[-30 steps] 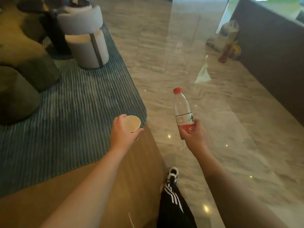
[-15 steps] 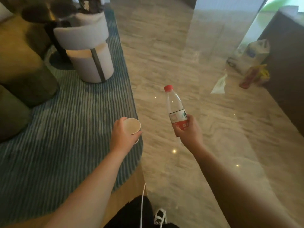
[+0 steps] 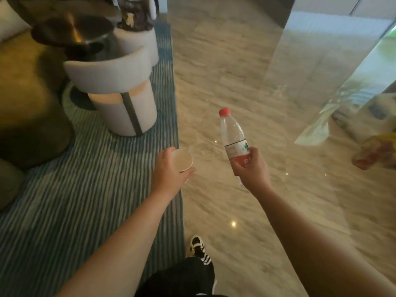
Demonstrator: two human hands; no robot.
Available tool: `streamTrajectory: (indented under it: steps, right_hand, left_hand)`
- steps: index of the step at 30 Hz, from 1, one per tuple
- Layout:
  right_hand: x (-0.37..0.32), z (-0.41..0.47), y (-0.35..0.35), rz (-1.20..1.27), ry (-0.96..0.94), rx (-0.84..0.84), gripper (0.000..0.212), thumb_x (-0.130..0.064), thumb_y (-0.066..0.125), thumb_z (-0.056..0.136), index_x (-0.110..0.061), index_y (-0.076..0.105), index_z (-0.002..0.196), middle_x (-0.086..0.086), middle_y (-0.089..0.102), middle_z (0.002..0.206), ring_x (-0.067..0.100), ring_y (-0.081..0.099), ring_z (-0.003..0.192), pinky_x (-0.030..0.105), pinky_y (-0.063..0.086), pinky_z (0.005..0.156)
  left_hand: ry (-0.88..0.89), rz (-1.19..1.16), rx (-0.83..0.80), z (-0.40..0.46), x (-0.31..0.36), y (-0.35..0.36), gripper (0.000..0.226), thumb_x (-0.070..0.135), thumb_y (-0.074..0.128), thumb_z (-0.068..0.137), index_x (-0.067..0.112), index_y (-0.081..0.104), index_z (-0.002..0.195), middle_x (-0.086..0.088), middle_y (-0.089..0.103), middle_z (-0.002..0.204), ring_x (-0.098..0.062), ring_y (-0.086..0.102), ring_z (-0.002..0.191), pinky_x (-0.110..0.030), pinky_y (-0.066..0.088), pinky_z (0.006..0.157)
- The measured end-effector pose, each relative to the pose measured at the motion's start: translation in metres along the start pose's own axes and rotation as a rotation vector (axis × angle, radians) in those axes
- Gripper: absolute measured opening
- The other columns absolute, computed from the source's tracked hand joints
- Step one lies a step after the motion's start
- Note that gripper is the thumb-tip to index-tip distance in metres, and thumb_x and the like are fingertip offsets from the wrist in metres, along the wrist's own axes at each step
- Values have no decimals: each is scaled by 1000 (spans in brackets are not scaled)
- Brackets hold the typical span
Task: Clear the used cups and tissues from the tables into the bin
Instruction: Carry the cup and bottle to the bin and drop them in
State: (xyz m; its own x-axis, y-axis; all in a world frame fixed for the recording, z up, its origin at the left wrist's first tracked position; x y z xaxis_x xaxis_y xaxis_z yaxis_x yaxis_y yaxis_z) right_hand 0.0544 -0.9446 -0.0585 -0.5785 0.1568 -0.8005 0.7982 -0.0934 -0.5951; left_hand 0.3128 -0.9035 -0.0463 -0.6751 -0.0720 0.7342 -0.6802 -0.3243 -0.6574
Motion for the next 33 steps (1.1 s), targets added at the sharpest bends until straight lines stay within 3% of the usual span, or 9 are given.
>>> streamTrajectory:
  steps: [7,12,17,19,23,27,33]
  right_hand:
    - [-71,203,42,-24,0,-33,47,-39,69,72,-23,47,111,-5,62,93,12,61,78,25,38,55]
    - [-101,344,87,-37,-34,-78,52,-40,68,73,-21,47,116,1,64,96,19,62,82,36,51,67]
    - [-128,509,134,22,-47,-98,40,-40,70,74,-26,45,102,-12,58,74,-9,57,56,20,38,47]
    - [-146,579,152,23,-43,-129,38,-37,71,75,-27,44,98,-13,56,74,-10,54,52,17,34,46]
    - [-195,707,180,20,-61,-201,39,-35,72,74,-23,48,102,-10,59,76,-6,56,52,16,34,43]
    - [-243,813,214,6,-93,-259,40,-34,71,76,-22,46,105,-15,57,68,-21,52,57,7,35,37]
    - [-300,950,292,-2,-146,-338,46,-38,71,75,-21,48,112,-12,61,74,-6,58,52,14,34,40]
  left_hand:
    - [-84,-7,59,216,1,27,80,37,85,62,10,46,126,-9,49,120,-26,50,106,-31,41,79]
    - [-112,5,100,345,-19,54,81,36,86,61,8,46,125,-10,49,119,-27,49,107,-35,43,83]
    - [-121,26,141,494,-40,102,76,35,86,61,7,48,121,-10,50,117,-25,50,102,-31,41,79]
    - [-148,48,141,559,-44,120,74,37,85,62,10,48,120,-8,50,115,-24,50,100,-30,40,78]
    - [-229,62,157,686,-45,137,75,40,84,64,12,46,123,-7,49,118,-25,50,104,-30,39,79]
    - [-294,49,231,794,-54,137,77,42,83,63,14,45,124,-6,49,119,-25,51,104,-33,43,81]
    - [-364,45,336,927,-96,136,77,40,84,63,13,46,125,-6,50,120,-23,50,107,-27,37,81]
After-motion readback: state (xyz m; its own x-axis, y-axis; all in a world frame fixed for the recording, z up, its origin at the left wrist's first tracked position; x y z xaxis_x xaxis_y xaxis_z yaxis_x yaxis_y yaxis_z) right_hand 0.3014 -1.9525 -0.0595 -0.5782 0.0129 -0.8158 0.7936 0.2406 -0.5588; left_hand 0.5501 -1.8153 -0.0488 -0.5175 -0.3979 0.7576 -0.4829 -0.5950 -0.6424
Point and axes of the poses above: each hand's wrist, its own z-axis towards the middle knuckle, its own y-axis out of the palm, x = y × z, the point moved 7 cm from there along z, towards the middle knuckle
